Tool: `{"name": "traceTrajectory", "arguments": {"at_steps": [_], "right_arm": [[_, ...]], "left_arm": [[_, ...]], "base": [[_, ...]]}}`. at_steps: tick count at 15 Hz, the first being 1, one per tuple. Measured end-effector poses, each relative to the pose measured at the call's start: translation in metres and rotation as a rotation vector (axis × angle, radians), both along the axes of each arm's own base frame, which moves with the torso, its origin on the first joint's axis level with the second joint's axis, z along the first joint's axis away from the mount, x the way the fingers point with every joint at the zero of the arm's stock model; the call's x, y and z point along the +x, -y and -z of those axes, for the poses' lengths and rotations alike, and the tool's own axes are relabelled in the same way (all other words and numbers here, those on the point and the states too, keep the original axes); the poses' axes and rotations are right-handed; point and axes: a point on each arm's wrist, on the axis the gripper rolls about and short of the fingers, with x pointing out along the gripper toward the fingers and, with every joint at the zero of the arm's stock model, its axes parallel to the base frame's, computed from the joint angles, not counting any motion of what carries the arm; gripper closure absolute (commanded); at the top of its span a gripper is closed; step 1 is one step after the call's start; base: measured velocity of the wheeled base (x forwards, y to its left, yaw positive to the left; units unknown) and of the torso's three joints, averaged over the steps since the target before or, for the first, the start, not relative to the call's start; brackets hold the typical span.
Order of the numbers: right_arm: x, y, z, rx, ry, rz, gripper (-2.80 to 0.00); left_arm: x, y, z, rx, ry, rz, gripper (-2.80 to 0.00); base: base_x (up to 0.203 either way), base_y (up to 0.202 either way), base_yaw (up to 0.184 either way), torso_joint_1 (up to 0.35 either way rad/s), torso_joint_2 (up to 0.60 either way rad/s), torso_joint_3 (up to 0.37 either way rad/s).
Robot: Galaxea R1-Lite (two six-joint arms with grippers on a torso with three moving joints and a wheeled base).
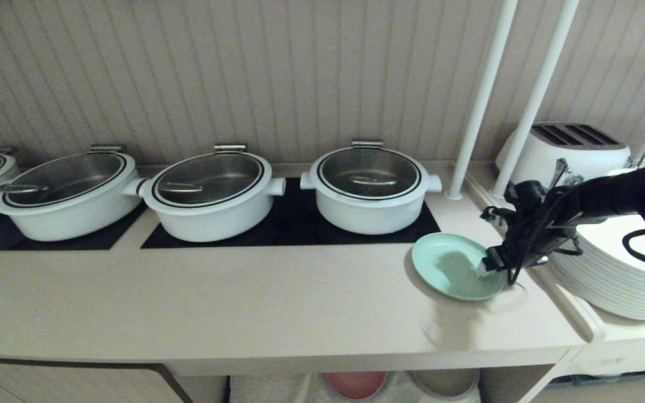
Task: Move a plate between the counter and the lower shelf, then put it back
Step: Pick up the plate
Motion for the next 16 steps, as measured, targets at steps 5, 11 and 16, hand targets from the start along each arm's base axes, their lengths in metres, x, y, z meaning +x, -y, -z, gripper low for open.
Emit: {"name": "traceTrajectory", "arguments": {"at_steps": [5, 11, 16], "right_arm": [[0.000, -0.004, 0.003, 0.002, -0.009, -0.008, 0.00], [-0.003, -0.003, 0.000, -0.003, -0.011, -0.007, 0.00], [-0.013, -0.003, -0.010, -0.004, -0.009, -0.005, 0.00]], "left_arm": [[0.000, 0.000, 0.000, 0.001, 0.000, 0.000, 0.00], [0.000, 0.000, 0.000, 0.000, 0.000, 0.000, 0.00], [0.000, 0.000, 0.000, 0.000, 0.000, 0.000, 0.00]], "base": [[0.000, 0.000, 0.000, 0.000, 0.00, 0.000], [0.000, 0.000, 0.000, 0.000, 0.00, 0.000], [0.000, 0.000, 0.000, 0.000, 0.00, 0.000]]}}
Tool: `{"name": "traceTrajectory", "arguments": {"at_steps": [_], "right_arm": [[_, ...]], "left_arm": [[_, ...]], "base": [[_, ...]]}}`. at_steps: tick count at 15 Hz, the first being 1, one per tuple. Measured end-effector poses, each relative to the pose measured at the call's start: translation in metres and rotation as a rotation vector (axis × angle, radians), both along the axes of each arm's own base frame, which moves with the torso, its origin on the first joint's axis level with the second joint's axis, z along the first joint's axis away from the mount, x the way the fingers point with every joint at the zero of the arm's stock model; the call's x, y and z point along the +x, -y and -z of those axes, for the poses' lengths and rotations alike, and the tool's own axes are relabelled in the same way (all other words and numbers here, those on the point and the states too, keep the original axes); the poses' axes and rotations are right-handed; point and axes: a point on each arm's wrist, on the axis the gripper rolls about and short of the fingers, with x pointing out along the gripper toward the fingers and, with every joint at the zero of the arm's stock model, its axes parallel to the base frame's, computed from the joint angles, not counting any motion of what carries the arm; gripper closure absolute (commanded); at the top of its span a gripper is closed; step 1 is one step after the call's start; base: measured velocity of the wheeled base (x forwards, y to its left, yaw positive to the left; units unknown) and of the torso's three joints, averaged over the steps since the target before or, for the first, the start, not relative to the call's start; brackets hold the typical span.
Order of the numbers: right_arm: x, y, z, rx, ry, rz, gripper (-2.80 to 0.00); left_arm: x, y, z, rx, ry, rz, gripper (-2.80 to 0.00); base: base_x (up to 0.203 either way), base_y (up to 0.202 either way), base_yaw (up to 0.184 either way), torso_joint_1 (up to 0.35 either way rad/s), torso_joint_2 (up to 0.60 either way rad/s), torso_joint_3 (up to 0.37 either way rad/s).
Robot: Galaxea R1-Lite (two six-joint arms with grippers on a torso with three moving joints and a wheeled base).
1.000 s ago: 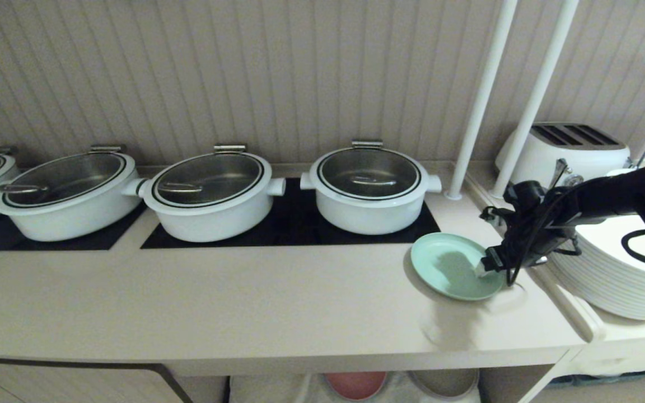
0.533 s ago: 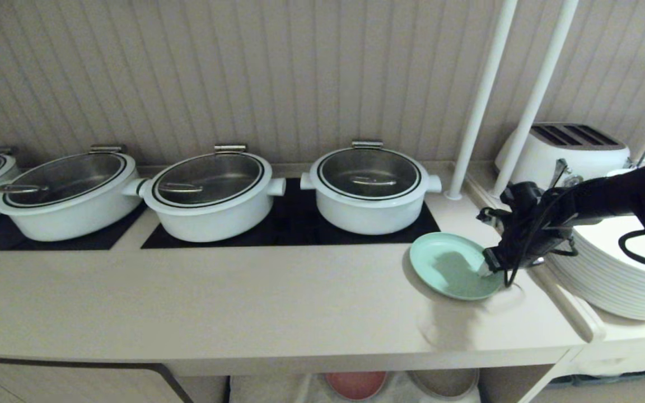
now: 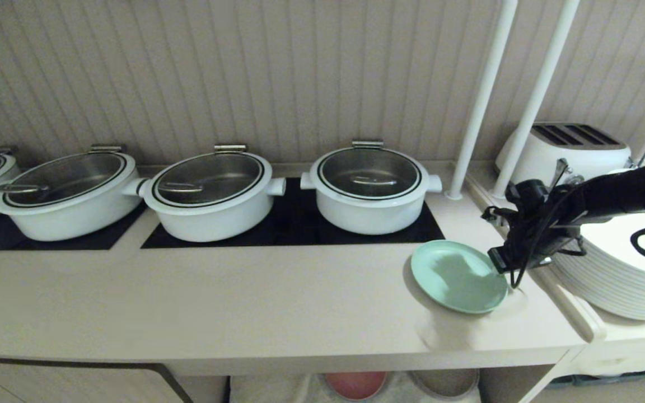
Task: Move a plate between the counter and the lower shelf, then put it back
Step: Pick up the plate
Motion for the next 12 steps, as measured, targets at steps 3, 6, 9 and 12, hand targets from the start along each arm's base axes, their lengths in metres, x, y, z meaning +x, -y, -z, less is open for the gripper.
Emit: {"name": "traceTrajectory", "arguments": {"at_steps": [3, 6, 9, 12], "right_arm": [[-0.009, 0.000, -0.006, -0.001, -0.003, -0.001, 0.00], [-0.021, 0.000, -0.010, -0.001, -0.018, 0.000, 0.00], [-0.030, 0.000, -0.014, -0.002, -0.009, 0.001, 0.00], [-0.034, 0.001, -0.017, -0.003, 0.028, 0.005, 0.00]], "left_arm": [[0.000, 0.000, 0.000, 0.001, 0.000, 0.000, 0.00], [0.000, 0.000, 0.000, 0.000, 0.000, 0.000, 0.00], [0.000, 0.000, 0.000, 0.000, 0.000, 0.000, 0.00], [0.000, 0.000, 0.000, 0.000, 0.000, 0.000, 0.00]], "base": [[0.000, 0.000, 0.000, 0.000, 0.00, 0.000], [0.000, 0.000, 0.000, 0.000, 0.00, 0.000], [0.000, 0.000, 0.000, 0.000, 0.00, 0.000], [0.000, 0.000, 0.000, 0.000, 0.00, 0.000]]}}
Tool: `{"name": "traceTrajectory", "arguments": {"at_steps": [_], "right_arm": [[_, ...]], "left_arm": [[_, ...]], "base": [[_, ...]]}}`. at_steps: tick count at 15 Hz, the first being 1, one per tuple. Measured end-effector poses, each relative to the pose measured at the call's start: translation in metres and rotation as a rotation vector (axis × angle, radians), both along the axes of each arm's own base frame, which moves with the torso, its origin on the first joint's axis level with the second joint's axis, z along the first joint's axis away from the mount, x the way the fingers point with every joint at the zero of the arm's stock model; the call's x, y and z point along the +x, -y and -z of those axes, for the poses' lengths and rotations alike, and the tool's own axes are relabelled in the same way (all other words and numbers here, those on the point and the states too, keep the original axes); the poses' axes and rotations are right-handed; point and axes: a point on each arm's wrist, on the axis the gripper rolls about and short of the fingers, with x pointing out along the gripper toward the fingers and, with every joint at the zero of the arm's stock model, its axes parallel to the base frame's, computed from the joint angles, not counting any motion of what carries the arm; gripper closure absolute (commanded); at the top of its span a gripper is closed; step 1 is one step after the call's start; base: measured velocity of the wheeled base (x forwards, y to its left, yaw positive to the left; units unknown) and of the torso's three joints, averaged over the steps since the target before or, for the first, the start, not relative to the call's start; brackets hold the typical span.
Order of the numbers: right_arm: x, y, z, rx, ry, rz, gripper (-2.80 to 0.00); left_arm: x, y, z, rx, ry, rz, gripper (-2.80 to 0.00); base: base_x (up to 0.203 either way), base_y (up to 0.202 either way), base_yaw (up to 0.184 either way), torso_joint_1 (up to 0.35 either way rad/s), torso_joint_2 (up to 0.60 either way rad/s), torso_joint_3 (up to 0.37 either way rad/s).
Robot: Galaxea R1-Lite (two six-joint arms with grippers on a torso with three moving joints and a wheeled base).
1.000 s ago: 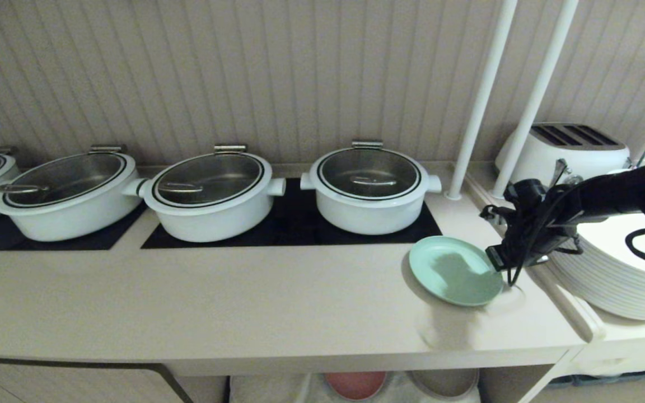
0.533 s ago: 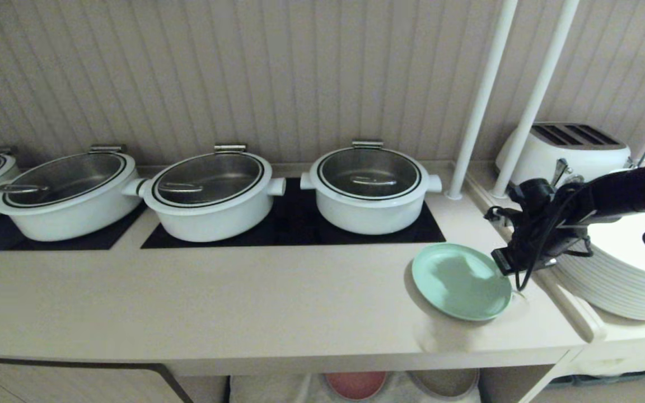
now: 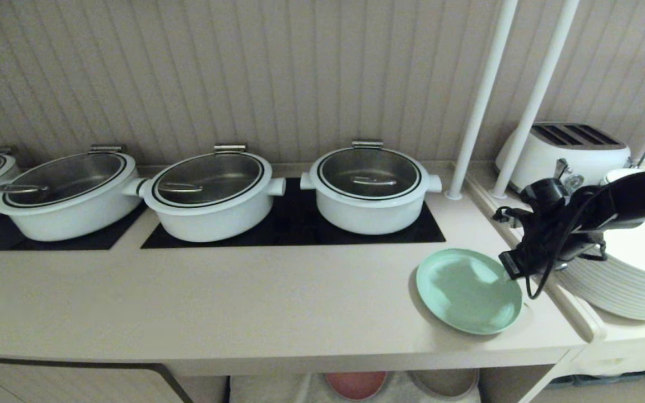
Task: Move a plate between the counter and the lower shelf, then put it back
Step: Pick up the plate
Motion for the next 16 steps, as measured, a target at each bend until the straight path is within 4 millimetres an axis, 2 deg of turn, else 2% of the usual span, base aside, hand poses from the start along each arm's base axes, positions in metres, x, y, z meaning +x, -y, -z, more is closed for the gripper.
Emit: {"name": "traceTrajectory", "arguments": {"at_steps": [11, 16], "right_arm": [[-0.010, -0.005, -0.009, 0.153, -0.001, 0.281, 0.00], [-0.014, -0.006, -0.010, 0.196, -0.007, 0.350, 0.00]], "left_arm": [[0.000, 0.000, 0.000, 0.000, 0.000, 0.000, 0.00], [0.000, 0.000, 0.000, 0.000, 0.000, 0.000, 0.00]], "base": [[0.000, 0.000, 0.000, 0.000, 0.00, 0.000], [0.000, 0.000, 0.000, 0.000, 0.00, 0.000]]}}
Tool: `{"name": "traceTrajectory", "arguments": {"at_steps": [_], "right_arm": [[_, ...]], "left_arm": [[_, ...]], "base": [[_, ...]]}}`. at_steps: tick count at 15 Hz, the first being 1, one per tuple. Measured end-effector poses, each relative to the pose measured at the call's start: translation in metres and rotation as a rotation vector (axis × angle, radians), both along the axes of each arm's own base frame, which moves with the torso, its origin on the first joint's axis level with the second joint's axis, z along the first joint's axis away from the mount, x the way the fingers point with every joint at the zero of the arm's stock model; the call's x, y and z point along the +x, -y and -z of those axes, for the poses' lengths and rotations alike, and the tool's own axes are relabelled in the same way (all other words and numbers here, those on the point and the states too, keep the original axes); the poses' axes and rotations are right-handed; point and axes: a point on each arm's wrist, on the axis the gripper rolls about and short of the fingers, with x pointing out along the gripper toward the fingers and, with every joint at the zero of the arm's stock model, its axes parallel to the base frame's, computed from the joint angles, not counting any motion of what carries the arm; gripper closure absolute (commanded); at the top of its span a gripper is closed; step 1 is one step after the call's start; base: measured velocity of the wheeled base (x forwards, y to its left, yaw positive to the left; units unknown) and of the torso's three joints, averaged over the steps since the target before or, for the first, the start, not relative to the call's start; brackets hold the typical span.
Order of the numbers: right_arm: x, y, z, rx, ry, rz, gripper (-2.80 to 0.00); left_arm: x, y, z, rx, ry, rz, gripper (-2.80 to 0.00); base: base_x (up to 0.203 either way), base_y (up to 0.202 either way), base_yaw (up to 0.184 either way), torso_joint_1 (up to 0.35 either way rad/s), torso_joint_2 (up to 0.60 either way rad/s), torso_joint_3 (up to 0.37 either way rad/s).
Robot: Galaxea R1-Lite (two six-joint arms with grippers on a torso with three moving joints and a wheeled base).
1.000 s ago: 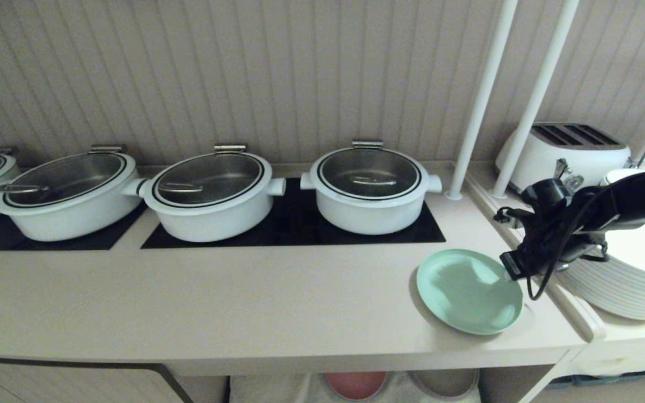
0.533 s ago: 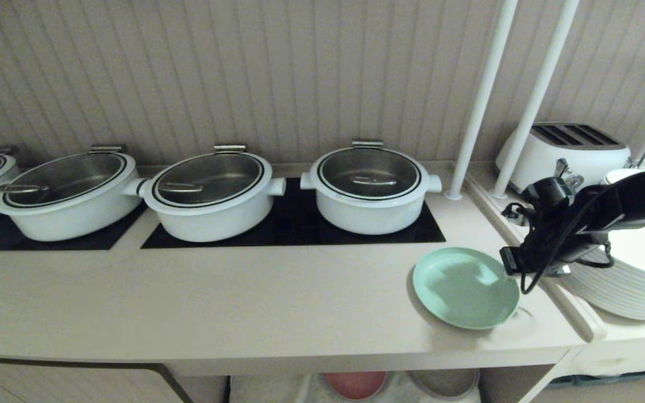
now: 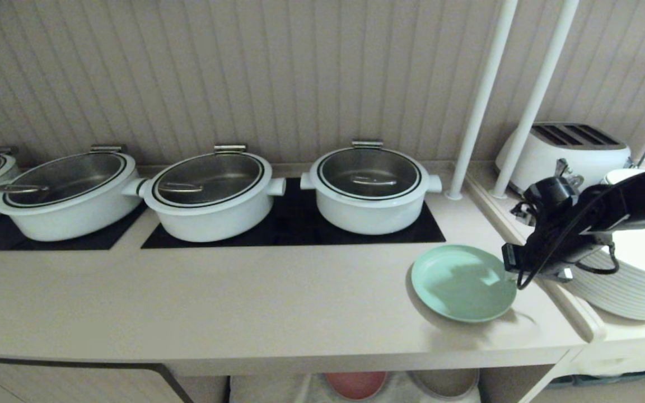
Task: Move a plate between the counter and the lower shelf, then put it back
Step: Pick up the plate
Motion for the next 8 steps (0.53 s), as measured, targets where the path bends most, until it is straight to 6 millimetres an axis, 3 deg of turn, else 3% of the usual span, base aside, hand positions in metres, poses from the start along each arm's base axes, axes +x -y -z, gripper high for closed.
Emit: {"name": "traceTrajectory", "arguments": {"at_steps": [8], "right_arm": [[-0.0009, -0.0009, -0.0025, 0.084, 0.001, 0.067, 0.00]], "left_arm": [[0.0000, 0.0000, 0.0000, 0.000, 0.000, 0.000, 0.00]], "base": [[0.000, 0.000, 0.000, 0.000, 0.00, 0.000]]}}
